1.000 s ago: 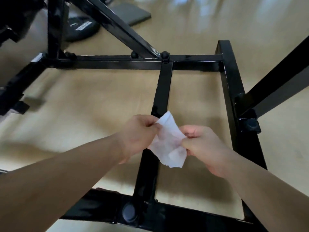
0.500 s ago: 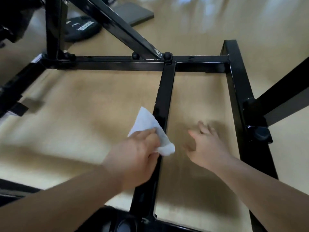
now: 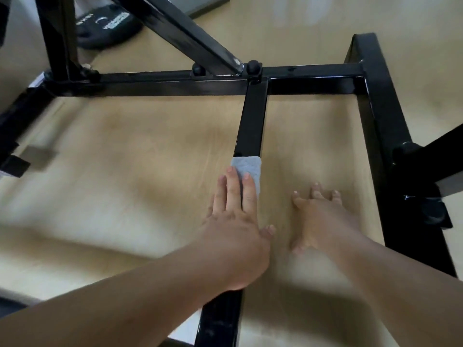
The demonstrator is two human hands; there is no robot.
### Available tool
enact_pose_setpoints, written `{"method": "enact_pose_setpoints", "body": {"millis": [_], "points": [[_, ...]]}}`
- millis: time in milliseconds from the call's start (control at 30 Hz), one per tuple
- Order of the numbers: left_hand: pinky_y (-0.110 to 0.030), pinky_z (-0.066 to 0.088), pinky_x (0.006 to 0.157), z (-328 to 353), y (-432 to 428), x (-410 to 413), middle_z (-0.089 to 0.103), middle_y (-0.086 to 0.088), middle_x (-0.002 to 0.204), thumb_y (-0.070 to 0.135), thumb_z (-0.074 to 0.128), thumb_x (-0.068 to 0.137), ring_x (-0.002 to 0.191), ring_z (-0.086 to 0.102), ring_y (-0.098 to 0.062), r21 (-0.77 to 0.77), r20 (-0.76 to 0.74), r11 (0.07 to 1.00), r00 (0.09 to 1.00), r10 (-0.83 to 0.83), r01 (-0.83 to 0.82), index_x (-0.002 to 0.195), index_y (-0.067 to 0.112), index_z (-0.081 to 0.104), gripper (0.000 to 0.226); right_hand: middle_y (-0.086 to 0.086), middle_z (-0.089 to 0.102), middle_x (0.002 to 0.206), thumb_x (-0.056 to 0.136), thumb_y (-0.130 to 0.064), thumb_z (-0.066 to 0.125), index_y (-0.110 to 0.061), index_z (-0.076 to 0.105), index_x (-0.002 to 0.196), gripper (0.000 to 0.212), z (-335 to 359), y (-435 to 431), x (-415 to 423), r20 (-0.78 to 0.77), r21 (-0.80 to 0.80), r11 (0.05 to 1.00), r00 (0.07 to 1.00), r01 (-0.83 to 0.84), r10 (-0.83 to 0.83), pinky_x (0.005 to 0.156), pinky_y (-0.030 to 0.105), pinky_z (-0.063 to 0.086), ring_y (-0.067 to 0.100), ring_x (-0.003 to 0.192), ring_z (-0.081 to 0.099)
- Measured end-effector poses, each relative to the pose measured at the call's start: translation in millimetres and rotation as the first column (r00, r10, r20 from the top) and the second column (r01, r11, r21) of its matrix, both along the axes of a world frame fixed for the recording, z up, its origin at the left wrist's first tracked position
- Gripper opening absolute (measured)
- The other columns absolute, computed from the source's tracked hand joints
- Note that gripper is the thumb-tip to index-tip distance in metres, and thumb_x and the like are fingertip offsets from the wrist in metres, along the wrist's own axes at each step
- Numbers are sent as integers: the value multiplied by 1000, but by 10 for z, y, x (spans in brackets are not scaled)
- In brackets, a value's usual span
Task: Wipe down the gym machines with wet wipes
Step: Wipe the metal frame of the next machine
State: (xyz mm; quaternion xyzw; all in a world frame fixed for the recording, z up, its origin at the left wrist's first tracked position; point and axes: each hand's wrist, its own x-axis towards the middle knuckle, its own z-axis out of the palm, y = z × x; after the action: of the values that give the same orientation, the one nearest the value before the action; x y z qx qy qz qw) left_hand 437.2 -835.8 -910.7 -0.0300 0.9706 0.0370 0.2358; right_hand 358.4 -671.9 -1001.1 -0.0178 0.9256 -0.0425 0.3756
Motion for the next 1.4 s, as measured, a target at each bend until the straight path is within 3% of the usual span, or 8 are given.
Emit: {"method": "enact_pose_setpoints", "body": {"millis": [133,333,467,600,667,833,1033,1400], "points": [[-37,-8,128,1,-120,-444,-34,-8,164,54,25,107,153,-29,-21,88,-47,995,998,-39,43,157,10,-25,84,-9,-25,169,60,-53,95,-53,-2,159,139,-2,22,26,-32,-4,1000,999,11,-11,117,69,30,40,156,-16],[-44,-12,127,120,-144,198,-45,1,159,55,11,106,145,-44,-21,125,28,989,996,-84,80,157,21,-29,73,-8,-22,170,59,-50,96,-50,1,161,139,-8,41,89,-80,-25,1000,997,10,-12,117,69,30,39,157,-14],[-47,15,127,151,-224,237,12,-12,171,47,18,104,158,7,-35,102,-370,984,924,-98,145,161,16,23,65,-6,-23,170,60,-50,96,-50,0,161,140,73,21,67,-41,-13,1000,999,0,-1,115,73,28,41,156,-15],[-39,-4,129,-55,-85,-80,-29,-6,167,40,12,110,155,-25,-25,119,-143,993,990,-3,20,159,15,-21,64,-7,-23,170,60,-50,96,-50,0,161,139,60,25,82,-63,-18,1000,998,3,-4,116,72,28,40,157,-14],[-41,-7,128,-151,-76,-427,-37,-5,163,37,16,111,151,-33,-25,109,-129,993,991,-26,40,156,15,-28,67,-8,-24,169,62,-50,95,-50,0,161,137,46,43,75,-60,-26,1000,998,-4,3,116,72,28,40,157,-14],[-41,-10,127,-163,-192,-976,-37,-1,164,44,18,110,147,-41,-16,169,-117,968,979,-168,186,158,17,-24,70,-11,-27,168,60,-49,96,-52,-2,159,140,28,25,45,-38,-17,1000,999,12,-13,115,73,27,39,157,-17],[-38,-22,123,-73,-178,-264,-54,3,151,55,12,107,135,-54,-10,105,-14,958,963,-268,268,150,19,-37,75,-8,-30,167,64,-50,95,-51,-6,160,139,18,32,3,6,-3,1000,1000,-4,4,117,72,26,40,156,-19],[-42,-15,126,-78,-134,-1296,-42,-4,160,54,18,107,146,-42,-17,67,-32,970,972,-233,234,157,14,-27,79,-11,-27,168,63,-47,96,-49,-3,161,139,67,29,36,-12,-20,1000,1000,14,-15,116,70,28,38,157,-17]]}}
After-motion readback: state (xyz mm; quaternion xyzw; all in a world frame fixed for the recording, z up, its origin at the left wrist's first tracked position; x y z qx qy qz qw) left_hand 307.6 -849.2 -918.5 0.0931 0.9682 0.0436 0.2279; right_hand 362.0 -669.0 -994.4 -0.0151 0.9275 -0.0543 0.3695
